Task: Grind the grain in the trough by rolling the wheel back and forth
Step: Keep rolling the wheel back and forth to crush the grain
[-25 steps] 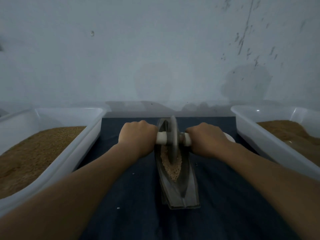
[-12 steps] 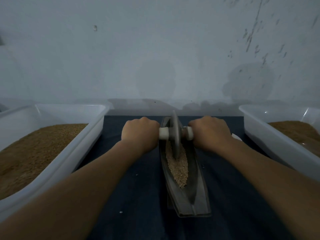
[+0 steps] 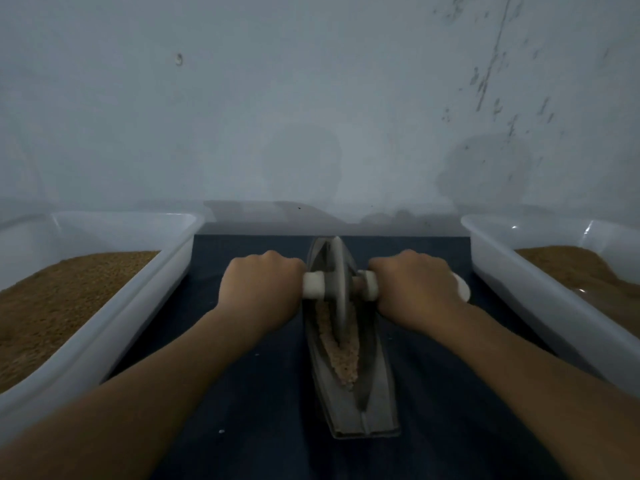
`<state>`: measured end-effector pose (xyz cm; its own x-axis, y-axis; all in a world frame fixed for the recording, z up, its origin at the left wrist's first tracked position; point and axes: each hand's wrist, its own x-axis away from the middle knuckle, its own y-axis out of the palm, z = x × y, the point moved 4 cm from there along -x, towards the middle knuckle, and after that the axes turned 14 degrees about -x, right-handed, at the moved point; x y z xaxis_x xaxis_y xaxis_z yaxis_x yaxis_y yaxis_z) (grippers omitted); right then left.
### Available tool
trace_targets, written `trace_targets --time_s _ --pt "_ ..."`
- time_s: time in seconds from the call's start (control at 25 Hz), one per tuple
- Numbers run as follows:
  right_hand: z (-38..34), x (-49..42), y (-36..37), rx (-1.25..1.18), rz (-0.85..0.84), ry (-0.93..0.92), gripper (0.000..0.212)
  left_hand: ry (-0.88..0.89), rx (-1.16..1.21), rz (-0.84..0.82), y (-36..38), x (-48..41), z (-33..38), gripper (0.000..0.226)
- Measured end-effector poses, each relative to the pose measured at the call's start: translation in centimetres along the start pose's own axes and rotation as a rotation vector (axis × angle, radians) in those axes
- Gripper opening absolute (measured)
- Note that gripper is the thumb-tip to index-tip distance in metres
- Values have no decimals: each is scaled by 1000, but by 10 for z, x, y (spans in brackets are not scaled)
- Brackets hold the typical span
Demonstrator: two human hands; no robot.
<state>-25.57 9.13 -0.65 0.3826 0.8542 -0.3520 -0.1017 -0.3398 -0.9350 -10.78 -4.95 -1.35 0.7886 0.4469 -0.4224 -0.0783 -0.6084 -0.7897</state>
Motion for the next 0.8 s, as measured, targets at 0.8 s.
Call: trace_targets --time_s 0.8 --pt "8 0 5 -52 -25 -42 29 33 -20 -44 -11 4 -1 10"
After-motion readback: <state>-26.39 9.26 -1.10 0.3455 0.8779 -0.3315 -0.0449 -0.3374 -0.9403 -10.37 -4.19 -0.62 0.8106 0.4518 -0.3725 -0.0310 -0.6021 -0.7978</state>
